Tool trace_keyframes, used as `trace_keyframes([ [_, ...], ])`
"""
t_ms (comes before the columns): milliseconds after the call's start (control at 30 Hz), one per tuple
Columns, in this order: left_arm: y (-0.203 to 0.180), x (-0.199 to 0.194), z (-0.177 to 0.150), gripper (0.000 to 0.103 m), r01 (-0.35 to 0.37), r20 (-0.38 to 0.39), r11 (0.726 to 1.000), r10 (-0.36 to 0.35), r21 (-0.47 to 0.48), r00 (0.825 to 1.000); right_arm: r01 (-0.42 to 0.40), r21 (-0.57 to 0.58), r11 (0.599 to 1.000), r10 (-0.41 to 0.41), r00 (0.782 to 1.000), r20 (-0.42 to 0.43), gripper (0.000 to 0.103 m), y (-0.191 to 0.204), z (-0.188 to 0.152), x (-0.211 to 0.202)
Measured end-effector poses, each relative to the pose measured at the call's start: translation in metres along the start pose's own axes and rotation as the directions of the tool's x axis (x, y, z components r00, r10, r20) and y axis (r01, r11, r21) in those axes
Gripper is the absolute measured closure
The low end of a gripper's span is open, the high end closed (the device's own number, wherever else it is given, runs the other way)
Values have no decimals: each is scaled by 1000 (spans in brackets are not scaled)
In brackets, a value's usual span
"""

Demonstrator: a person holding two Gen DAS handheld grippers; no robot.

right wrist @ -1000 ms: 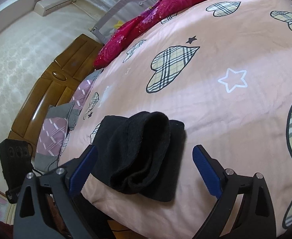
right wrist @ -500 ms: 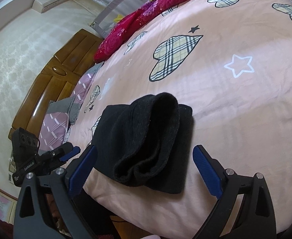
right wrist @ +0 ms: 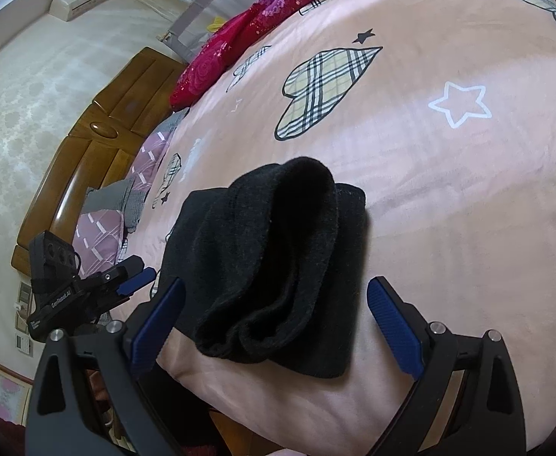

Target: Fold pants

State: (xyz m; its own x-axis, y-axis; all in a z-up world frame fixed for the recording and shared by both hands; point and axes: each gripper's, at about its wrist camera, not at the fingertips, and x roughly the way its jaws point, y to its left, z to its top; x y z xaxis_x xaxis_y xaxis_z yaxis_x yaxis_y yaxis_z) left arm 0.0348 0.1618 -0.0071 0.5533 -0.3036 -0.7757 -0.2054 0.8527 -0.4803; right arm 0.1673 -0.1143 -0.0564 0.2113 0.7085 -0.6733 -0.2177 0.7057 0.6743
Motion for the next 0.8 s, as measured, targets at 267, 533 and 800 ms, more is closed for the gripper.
trace_keyframes([
  [267,8,14,10,27,4,-24,1000,-4,-16,1000,6,9,1000,-6,1000,-17,7,-2,2,6],
  [533,11,28,10,27,-3,-43,1000,2,-27,999,19,17,1000,-19,1000,-25,7,-5,-2,10],
  [800,17,45,12,27,-13,-69,999,11,-30,998,82,-9,997,-82,996,-32,7,-15,-4,17],
])
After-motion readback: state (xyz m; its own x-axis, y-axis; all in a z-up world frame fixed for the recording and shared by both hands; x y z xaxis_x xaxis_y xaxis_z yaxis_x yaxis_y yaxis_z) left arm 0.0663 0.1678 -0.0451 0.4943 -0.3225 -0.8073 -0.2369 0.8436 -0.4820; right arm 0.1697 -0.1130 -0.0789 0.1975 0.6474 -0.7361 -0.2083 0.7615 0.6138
